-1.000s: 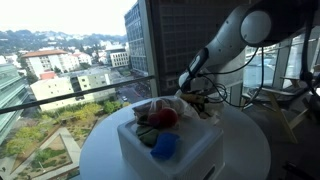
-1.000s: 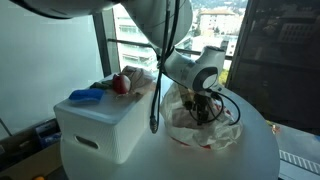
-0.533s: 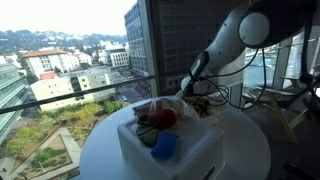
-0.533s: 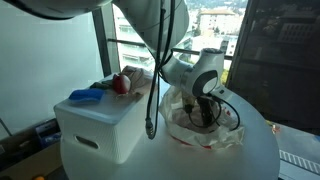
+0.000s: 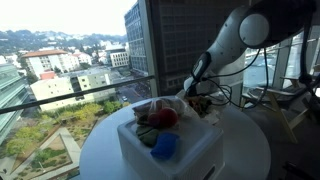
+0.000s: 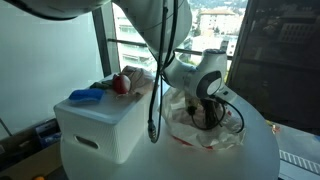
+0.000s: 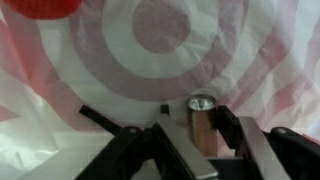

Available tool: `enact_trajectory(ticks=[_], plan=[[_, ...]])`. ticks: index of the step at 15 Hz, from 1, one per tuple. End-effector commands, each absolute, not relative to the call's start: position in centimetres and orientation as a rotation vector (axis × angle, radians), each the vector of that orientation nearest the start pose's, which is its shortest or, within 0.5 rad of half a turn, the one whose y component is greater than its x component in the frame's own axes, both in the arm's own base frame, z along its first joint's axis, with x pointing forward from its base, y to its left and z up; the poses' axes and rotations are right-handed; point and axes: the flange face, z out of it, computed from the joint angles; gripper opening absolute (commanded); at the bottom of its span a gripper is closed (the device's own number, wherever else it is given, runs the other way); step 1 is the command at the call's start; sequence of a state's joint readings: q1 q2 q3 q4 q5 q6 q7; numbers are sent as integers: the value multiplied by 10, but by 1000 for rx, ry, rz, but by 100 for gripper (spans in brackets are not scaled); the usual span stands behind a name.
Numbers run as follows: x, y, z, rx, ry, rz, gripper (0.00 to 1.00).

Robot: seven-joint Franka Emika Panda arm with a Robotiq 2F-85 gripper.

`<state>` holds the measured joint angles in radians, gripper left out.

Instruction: Put the items in the plastic bag on top of the white storage container.

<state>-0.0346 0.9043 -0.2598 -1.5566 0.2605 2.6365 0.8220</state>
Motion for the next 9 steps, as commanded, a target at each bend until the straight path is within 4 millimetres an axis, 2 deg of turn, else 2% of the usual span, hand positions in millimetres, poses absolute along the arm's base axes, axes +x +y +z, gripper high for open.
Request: enact_trajectory(ticks=[1,3,6,8,9], plan=[[691,-185,148,-2573,1797,-372,22],[689,-185,149,-2584,1793,-366,8],[677,-177,163,-2651,1687,-288,11],[663,-169,175,-2704,1581,-225,9],[650,-168,185,-2729,1544,-200,10]])
